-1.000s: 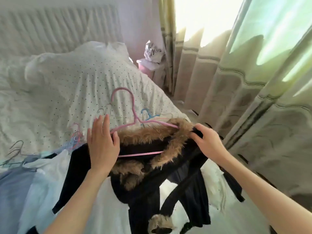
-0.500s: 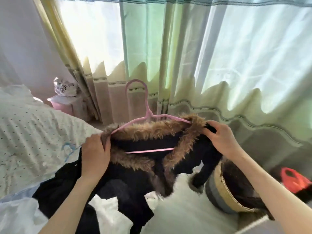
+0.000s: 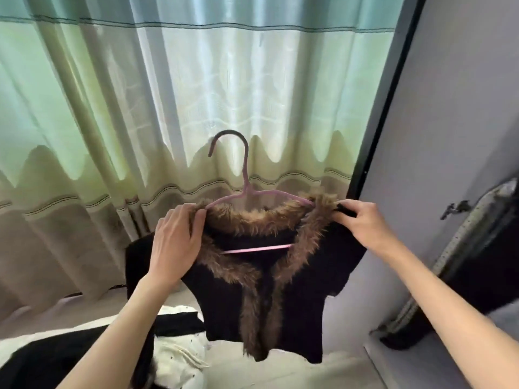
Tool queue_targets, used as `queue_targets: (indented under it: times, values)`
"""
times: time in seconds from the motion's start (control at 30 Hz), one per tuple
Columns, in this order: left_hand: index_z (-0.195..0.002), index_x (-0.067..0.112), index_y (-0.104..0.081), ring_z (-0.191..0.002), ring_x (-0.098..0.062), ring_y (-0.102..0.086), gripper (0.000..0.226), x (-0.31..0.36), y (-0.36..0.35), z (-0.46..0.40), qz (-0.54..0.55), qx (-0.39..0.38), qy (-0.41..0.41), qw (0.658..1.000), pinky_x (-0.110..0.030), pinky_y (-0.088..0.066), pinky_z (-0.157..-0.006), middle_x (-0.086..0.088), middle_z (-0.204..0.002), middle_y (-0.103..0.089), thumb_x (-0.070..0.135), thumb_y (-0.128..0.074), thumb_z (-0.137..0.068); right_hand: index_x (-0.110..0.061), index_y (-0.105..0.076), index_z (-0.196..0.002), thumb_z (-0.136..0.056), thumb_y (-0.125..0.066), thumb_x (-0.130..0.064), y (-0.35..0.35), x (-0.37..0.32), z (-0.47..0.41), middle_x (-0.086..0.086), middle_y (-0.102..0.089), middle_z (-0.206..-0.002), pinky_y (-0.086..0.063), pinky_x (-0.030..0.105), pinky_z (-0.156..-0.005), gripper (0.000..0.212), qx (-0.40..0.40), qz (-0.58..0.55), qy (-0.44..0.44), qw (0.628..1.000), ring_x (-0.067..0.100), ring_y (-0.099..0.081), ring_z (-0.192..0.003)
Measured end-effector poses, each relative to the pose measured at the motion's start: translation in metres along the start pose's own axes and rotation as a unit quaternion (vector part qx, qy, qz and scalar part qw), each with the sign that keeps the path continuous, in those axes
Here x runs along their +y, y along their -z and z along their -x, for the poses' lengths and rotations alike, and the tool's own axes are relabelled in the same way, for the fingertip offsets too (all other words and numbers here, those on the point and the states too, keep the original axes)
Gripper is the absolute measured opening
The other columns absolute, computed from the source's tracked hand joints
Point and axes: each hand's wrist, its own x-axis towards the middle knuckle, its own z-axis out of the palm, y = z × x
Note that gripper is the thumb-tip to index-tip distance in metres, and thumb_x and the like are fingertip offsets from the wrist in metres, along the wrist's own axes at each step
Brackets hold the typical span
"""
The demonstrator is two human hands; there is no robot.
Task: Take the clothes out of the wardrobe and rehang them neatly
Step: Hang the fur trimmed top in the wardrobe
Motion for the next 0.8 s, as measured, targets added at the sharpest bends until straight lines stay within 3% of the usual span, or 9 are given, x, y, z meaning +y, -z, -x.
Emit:
queue_targets:
  times: [0.1, 0.2, 0.27, 0.33, 0.47, 0.6, 0.8]
  values:
    - [-0.092, 0.011, -0.057, -0.086, -0.025, -0.055, 0.04, 0.021, -0.031, -0.006, 0.055, -0.047, -0.036, 0.997, -0.034, -0.035, -0.077, -0.001, -0.085, -0.06, 0.045, -0.037, -0.095, -0.017, -0.069, -0.089, -0.082, -0.069, -0.01, 0.032, 0.017, 0.028, -0.008, -0.067, -0.082, -0.039, 0.003, -0.069, 0.01, 0.033, 0.02, -0.058, 0.998, 0.003, -0.059, -0.079]
    - [-0.088, 0.008, -0.059, -0.082, -0.025, -0.055, 0.034, 0.051, -0.061, -0.005, 0.107, -0.094, -0.056, 0.988, -0.033, -0.035, -0.075, -0.001, -0.079, -0.059, 0.038, -0.043, -0.094, -0.01, -0.07, -0.09, -0.078, -0.072, -0.014, 0.065, 0.032, 0.061, 0.0, -0.071, -0.091, -0.044, 0.019, -0.086, 0.013, 0.05, 0.037, -0.106, 0.992, 0.014, -0.063, -0.09]
    - [-0.09, 0.006, -0.061, -0.084, -0.028, -0.057, 0.03, 0.074, -0.081, -0.005, 0.138, -0.126, -0.066, 0.98, -0.036, -0.038, -0.074, -0.005, -0.083, -0.064, 0.032, -0.046, -0.094, -0.016, -0.071, -0.094, -0.08, -0.071, -0.019, 0.086, 0.037, 0.081, -0.006, -0.071, -0.096, -0.044, 0.029, -0.096, 0.015, 0.045, 0.041, -0.13, 0.99, 0.008, -0.063, -0.097]
    - [-0.092, 0.005, -0.061, -0.084, -0.03, -0.058, 0.028, 0.096, -0.099, -0.004, 0.164, -0.152, -0.07, 0.972, -0.038, -0.041, -0.073, -0.008, -0.085, -0.066, 0.03, -0.047, -0.095, -0.025, -0.07, -0.098, -0.083, -0.067, -0.031, 0.104, 0.04, 0.1, -0.013, -0.07, -0.1, -0.042, 0.029, -0.1, 0.017, 0.04, 0.051, -0.153, 0.986, 0.001, -0.061, -0.101]
    - [-0.09, 0.003, -0.061, -0.08, -0.031, -0.058, 0.029, 0.143, -0.125, -0.002, 0.191, -0.168, -0.099, 0.962, -0.041, -0.043, -0.071, -0.01, -0.081, -0.066, 0.029, -0.049, -0.094, -0.023, -0.065, -0.118, -0.07, -0.055, -0.069, 0.138, 0.049, 0.128, -0.012, -0.064, -0.118, -0.037, 0.032, -0.107, 0.067, 0.085, 0.101, -0.195, 0.972, 0.005, -0.053, -0.117]
    - [-0.091, 0.009, -0.065, -0.081, -0.026, -0.058, 0.022, 0.188, -0.148, -0.002, 0.234, -0.208, -0.128, 0.941, -0.042, -0.045, -0.076, -0.004, -0.081, -0.065, 0.026, -0.051, -0.094, -0.025, -0.068, -0.109, -0.086, -0.06, -0.041, 0.168, 0.064, 0.15, -0.012, -0.068, -0.105, -0.042, 0.033, -0.1, 0.029, 0.094, 0.122, -0.226, 0.962, 0.008, -0.059, -0.105]
    - [-0.081, 0.013, -0.057, -0.072, -0.021, -0.056, 0.027, 0.251, -0.192, 0.012, 0.218, -0.35, -0.145, 0.899, -0.028, -0.039, -0.064, 0.001, -0.072, -0.059, 0.036, -0.048, -0.092, -0.032, -0.07, -0.089, -0.084, -0.062, -0.041, 0.206, 0.097, 0.188, 0.003, -0.072, -0.091, -0.046, 0.038, -0.09, 0.013, 0.143, 0.113, -0.29, 0.94, 0.021, -0.065, -0.092]
